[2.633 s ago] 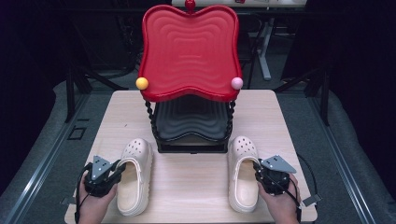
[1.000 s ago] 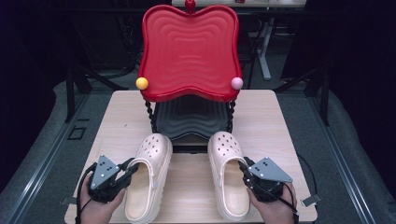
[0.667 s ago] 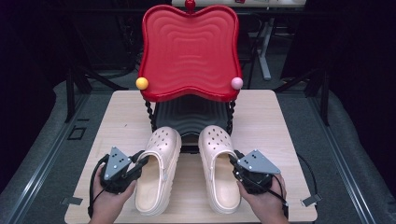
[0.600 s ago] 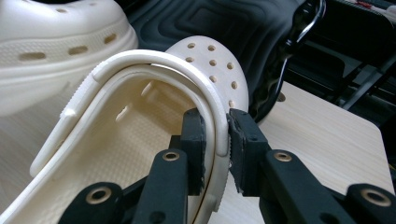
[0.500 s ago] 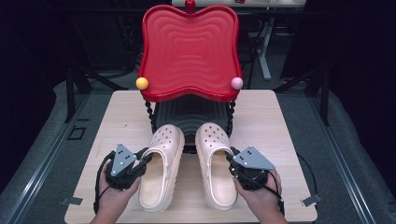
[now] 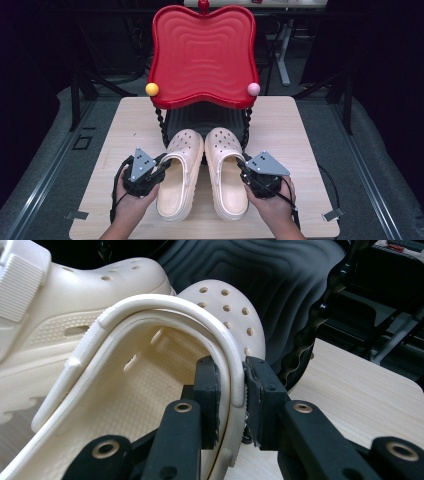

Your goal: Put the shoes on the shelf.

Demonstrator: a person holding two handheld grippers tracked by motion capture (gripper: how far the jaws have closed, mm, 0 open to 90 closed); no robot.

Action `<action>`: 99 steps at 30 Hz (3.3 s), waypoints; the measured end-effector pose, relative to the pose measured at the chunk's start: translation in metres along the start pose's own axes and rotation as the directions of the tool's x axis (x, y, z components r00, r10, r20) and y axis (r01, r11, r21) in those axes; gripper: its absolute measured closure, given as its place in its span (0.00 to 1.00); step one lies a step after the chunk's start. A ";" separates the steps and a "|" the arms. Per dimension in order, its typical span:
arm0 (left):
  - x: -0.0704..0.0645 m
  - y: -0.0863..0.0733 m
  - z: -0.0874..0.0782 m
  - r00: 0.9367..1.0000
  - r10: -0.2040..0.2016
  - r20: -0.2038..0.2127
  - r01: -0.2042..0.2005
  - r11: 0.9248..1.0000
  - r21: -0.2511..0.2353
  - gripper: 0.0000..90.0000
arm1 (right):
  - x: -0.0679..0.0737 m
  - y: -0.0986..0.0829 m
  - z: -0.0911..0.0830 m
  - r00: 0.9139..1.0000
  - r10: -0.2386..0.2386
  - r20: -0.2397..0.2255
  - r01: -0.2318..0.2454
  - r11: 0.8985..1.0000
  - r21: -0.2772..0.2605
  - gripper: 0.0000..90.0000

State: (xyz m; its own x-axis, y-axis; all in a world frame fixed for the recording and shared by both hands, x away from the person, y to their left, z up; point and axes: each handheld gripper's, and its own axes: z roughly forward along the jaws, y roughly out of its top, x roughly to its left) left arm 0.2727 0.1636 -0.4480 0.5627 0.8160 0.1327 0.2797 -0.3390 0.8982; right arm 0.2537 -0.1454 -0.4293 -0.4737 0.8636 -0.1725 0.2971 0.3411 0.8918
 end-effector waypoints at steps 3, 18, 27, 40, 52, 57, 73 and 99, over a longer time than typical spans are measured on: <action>0.000 0.001 0.001 1.000 -0.002 -0.002 0.002 1.000 -0.001 0.84 | 0.001 0.000 0.001 1.000 -0.002 -0.001 0.002 1.000 0.001 0.85; 0.001 0.005 0.004 1.000 0.001 -0.010 -0.001 1.000 -0.004 0.84 | 0.001 0.002 0.005 1.000 -0.004 0.006 0.004 1.000 -0.002 0.85; 0.005 0.015 0.017 0.999 -0.008 -0.037 0.008 1.000 -0.011 0.84 | -0.001 0.009 0.016 1.000 -0.019 0.022 0.019 1.000 -0.023 0.85; 0.013 0.033 0.054 0.997 -0.009 -0.072 0.008 1.000 -0.008 0.84 | -0.011 0.024 0.052 0.998 0.007 0.060 -0.005 1.000 -0.023 0.85; 0.018 0.045 0.080 0.994 0.002 -0.108 -0.006 0.999 -0.042 0.81 | -0.016 0.028 0.079 0.997 0.035 0.074 -0.032 0.999 -0.040 0.84; 0.021 0.049 0.086 0.992 0.003 -0.129 -0.009 0.999 -0.047 0.80 | -0.013 0.036 0.091 0.994 0.015 0.106 -0.010 0.999 -0.048 0.84; 0.024 0.046 0.087 0.995 -0.054 -0.084 0.046 0.995 -0.088 0.64 | -0.014 0.036 0.093 0.998 0.047 0.045 -0.045 0.998 -0.053 0.73; 0.025 0.041 0.080 0.993 -0.101 -0.056 0.096 0.991 -0.091 0.46 | -0.016 0.031 0.085 1.000 0.019 0.012 -0.019 0.998 -0.053 0.61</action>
State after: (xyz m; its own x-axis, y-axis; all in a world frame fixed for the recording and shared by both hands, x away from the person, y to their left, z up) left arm 0.3603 0.1325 -0.4417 0.4874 0.8708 0.0644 0.2601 -0.2152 0.9413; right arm 0.3404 -0.1169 -0.4345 -0.4575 0.8746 -0.1604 0.2612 0.3047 0.9159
